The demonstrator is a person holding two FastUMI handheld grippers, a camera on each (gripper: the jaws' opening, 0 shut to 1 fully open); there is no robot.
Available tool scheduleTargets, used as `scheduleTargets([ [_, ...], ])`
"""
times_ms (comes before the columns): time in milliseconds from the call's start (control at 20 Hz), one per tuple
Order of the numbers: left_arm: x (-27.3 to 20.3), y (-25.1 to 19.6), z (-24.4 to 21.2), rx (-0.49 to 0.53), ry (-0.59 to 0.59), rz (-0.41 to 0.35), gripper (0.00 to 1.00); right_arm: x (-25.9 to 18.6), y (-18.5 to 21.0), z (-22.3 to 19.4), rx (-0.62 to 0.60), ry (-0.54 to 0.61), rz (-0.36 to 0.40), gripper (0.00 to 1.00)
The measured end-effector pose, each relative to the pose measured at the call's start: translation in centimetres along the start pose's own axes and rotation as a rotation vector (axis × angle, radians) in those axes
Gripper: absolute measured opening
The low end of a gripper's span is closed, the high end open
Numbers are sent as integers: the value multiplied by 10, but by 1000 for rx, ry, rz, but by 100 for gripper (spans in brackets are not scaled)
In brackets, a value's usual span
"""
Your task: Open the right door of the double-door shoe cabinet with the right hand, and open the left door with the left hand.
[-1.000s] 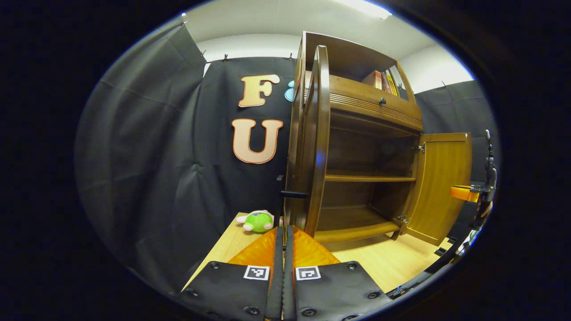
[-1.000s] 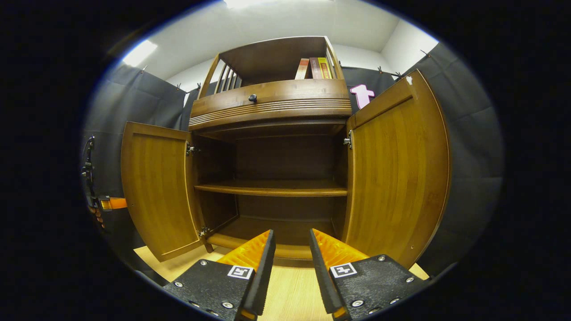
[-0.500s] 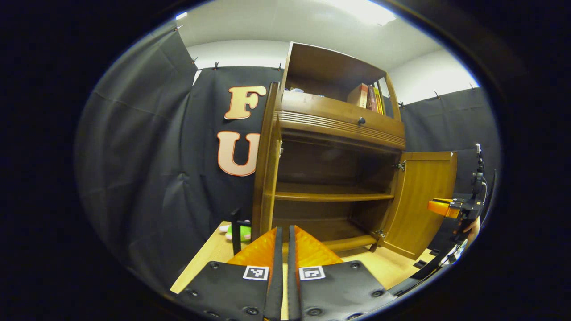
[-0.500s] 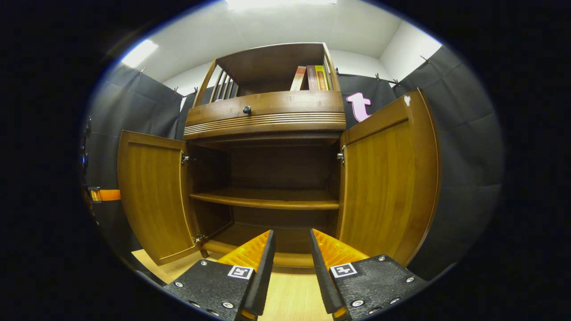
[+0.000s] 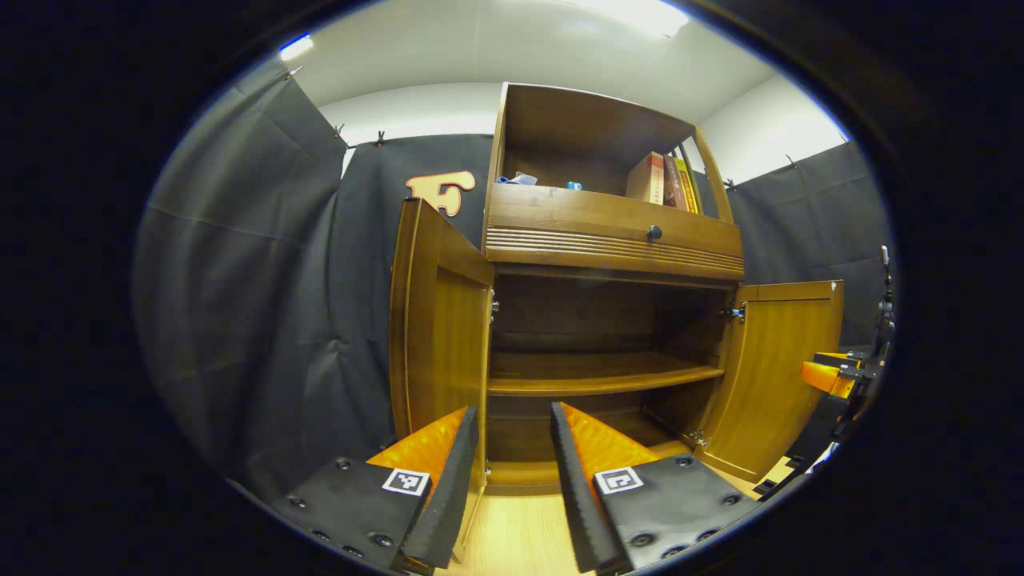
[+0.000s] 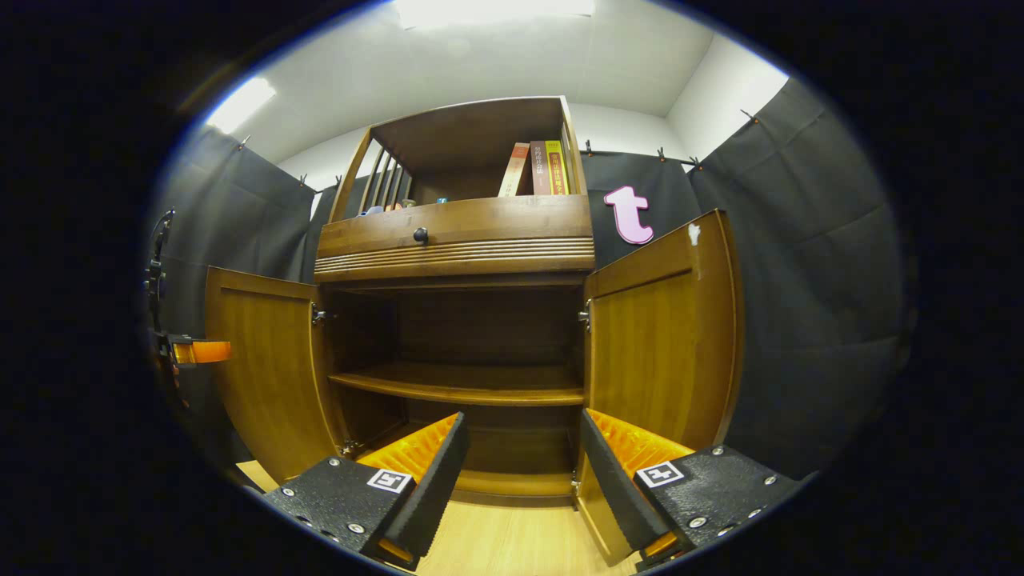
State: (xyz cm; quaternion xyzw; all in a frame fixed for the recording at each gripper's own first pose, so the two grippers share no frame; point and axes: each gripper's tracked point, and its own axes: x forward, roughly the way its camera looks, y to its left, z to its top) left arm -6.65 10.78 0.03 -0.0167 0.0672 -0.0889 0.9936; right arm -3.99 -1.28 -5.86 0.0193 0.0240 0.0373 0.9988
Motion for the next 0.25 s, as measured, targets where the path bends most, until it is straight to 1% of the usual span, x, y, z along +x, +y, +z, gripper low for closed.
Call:
scheduleTargets([
  [50,1,3,1,3,0,12,64,0,-4,2,-2,-2,-6,100],
  [150,5,-1,6,20,-7,19,70,-1,-12,5,1,-2,-20,100],
  [250,5,-4,12,41,-21,27,70,-2,-20,5,4,-2,-36,100],
])
